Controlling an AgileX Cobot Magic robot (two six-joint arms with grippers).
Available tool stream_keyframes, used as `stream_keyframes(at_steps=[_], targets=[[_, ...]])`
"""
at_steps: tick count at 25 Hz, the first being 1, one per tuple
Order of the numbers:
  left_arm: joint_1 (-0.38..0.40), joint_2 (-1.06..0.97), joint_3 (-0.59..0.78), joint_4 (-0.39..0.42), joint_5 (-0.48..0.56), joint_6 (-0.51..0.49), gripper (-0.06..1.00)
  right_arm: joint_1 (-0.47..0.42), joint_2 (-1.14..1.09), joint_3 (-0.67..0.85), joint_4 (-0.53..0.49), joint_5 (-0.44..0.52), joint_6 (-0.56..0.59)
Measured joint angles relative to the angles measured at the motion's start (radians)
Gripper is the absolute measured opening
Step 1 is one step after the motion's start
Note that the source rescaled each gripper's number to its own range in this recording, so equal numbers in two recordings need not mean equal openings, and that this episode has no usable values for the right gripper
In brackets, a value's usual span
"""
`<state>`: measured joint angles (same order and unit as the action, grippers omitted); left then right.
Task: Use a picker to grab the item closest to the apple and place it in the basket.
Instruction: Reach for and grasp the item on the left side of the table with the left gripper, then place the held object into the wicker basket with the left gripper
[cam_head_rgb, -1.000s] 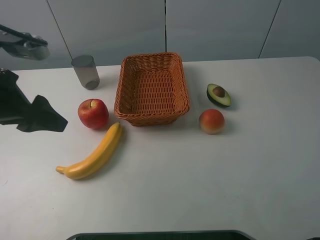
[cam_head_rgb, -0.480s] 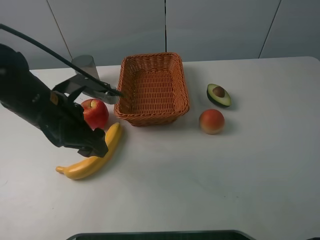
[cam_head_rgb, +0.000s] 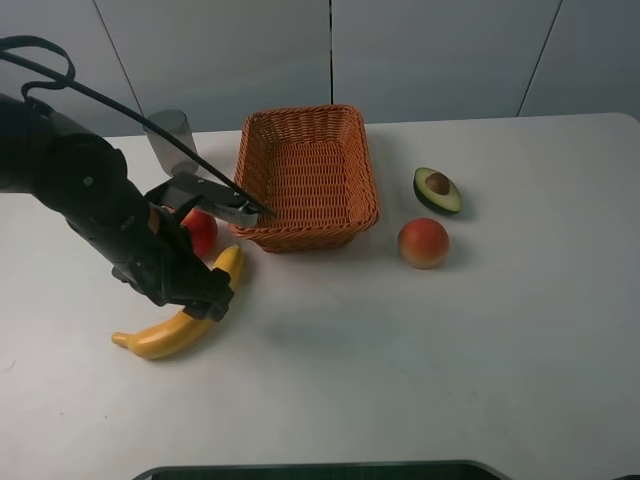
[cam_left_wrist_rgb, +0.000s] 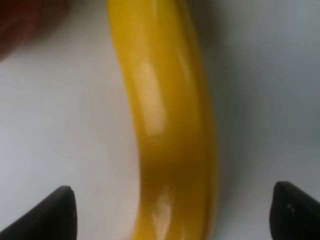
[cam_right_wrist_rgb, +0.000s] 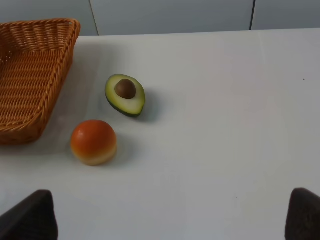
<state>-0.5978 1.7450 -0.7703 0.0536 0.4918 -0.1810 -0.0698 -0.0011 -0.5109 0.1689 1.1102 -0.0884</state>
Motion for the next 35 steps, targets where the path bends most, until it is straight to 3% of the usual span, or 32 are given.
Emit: stream_keyframes(at_steps=[16, 17, 19, 20, 22, 35], targets=[[0.0, 0.122, -0.001, 0.004, -0.099, -0.022, 0.97, 0.0, 0.0, 0.0, 0.0, 0.0, 0.0], [0.0, 0.122, -0.001, 0.004, -0.099, -0.022, 0.92, 0.0, 0.0, 0.0, 0.0, 0.0, 0.0], [0.0, 0.122, -0.001, 0.004, -0.099, -0.024, 0.73, 0.0, 0.0, 0.0, 0.0, 0.0, 0.0], [0.0, 0.122, -0.001, 0.004, -0.099, -0.024, 0.55, 0.0, 0.0, 0.0, 0.0, 0.0, 0.0], [0.0, 0.122, -0.001, 0.004, -0.097, -0.024, 0.03, 0.0, 0.0, 0.0, 0.0, 0.0, 0.0], [0.0, 0.122, -0.001, 0.008, -0.095, -0.026, 0.0, 0.0, 0.0, 0.0, 0.0, 0.0, 0.0]])
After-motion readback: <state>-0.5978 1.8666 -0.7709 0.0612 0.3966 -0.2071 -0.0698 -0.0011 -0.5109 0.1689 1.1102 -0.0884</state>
